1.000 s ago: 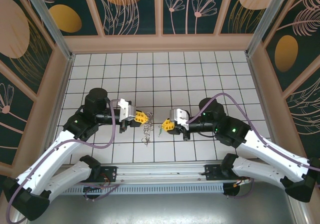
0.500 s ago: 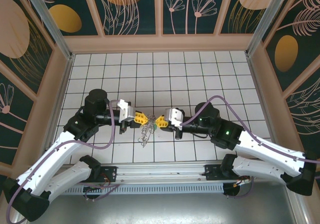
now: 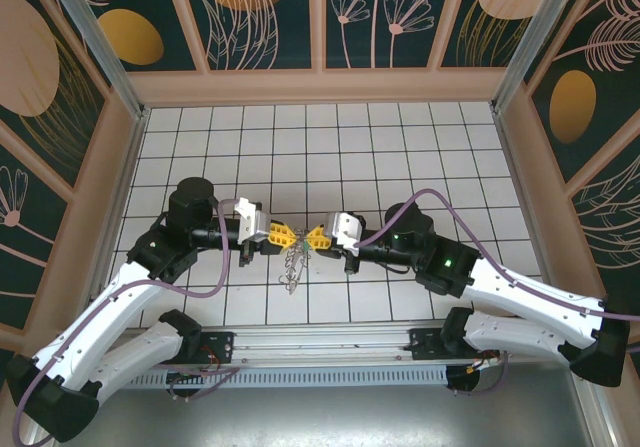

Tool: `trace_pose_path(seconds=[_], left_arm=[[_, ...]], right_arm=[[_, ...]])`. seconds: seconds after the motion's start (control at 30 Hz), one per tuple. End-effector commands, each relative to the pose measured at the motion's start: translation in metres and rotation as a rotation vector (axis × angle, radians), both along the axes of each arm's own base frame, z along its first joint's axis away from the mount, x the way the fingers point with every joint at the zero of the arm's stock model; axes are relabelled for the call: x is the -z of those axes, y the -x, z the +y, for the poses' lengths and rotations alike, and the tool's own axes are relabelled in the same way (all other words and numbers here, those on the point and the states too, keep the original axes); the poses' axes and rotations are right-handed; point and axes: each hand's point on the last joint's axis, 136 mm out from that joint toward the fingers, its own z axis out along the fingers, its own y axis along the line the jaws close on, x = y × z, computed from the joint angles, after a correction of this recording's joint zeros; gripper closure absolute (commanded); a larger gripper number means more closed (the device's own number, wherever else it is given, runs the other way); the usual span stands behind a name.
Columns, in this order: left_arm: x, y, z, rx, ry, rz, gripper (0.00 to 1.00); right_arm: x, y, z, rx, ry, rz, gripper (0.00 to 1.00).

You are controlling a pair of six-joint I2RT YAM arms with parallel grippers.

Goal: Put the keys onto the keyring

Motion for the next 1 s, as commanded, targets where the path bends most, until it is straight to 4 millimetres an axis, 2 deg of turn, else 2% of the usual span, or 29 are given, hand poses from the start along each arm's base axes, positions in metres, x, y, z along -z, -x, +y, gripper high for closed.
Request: trace_pose_path(seconds=[0.0,0.13,0.5,0.67,0.97], left_arm=[[-0.0054,0.0025,-0.0006,0.017,0.020,-0.025,1.00],[-0.0042,0.0021,-0.0006,0.016,0.017,-0.025,1.00],[-0.0043,0.0022,-0.0003,0.015,0.016,-0.028,1.00],[-0.0036,0.0019,-0.0004,0.014,0.014,-0.029,1.00],[-0.0037,0.0009,-0.0004,0.009,0.011,-0.028,1.00]], right_arm=[[-0.0108,0.0045,-0.0018,-0.017,-0.041,-0.010,1.00],[-0.0161,0.0050,-0.0058,-0.019,-0.053,-0.005,1.00],[-0.0122,0.0067,-0.0039,-0.031,-0.039,0.009,1.00],[-0.0187,0.0060,-0.0075,-0.021,-0.055,-0.001,1.00],[-0.0179,0.0081,-0.0060,-0.038,-0.054,0.008,1.00]])
